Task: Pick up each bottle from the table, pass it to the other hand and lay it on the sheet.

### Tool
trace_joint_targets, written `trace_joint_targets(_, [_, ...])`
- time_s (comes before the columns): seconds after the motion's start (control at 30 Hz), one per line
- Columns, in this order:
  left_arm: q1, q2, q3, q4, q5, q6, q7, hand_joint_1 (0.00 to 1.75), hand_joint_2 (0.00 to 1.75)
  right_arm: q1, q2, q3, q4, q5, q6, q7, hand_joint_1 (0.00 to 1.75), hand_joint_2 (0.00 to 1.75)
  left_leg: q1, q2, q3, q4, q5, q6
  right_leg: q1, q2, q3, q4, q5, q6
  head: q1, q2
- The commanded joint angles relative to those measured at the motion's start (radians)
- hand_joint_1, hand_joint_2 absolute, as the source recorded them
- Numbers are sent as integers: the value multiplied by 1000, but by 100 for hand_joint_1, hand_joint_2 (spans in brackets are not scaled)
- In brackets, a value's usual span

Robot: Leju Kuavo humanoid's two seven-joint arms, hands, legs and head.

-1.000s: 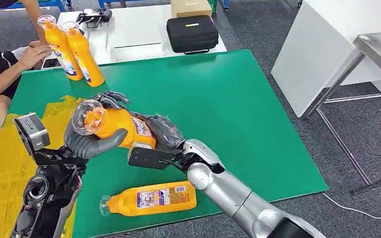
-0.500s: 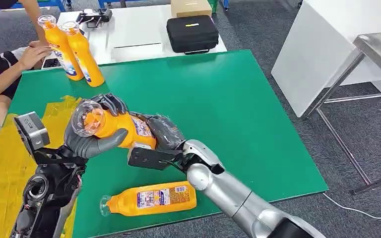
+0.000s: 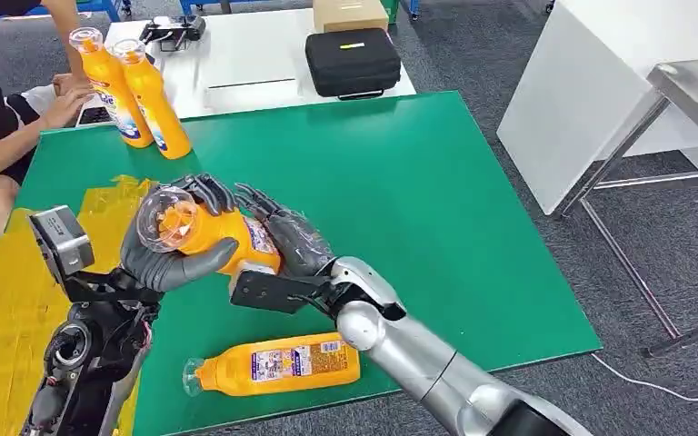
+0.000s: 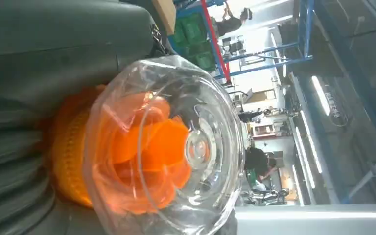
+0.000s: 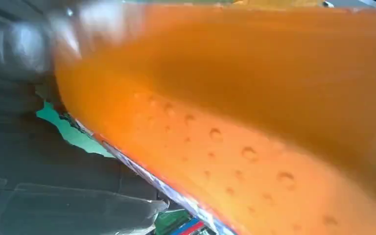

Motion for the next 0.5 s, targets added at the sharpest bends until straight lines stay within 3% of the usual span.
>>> trace_joint_targets(0.03, [6,4,57,-10,-18,55,-20,175,175,26,-57,-28,-96,-93,-58,-34,0,175,1,0,6,-1,-2,-2,0,4,7,-1,-2,-2,0,0])
trace_joint_targets(0.17, [23,24,132,-45,-64,106,-48,175,175,84,-82,-80,-236,-122,-119,-44,0,175,1,-1,3,0,-2,-1,0,2,4,-1,-2,-2,0,0])
trace_joint_targets(0.3, [40,38,184,-68,-282,242,-73,175,175,149,-121,-143,-365,-137,-198,-101,0,175,1,0,9,0,-5,-3,0,6,10,-1,-5,-4,0,0])
trace_joint_targets(0.5, [45,73,221,-62,-593,403,-63,175,175,244,-173,-206,-549,-83,-267,-145,0,175,1,-1,1,0,-1,-1,1,1,2,-1,-1,-1,0,0])
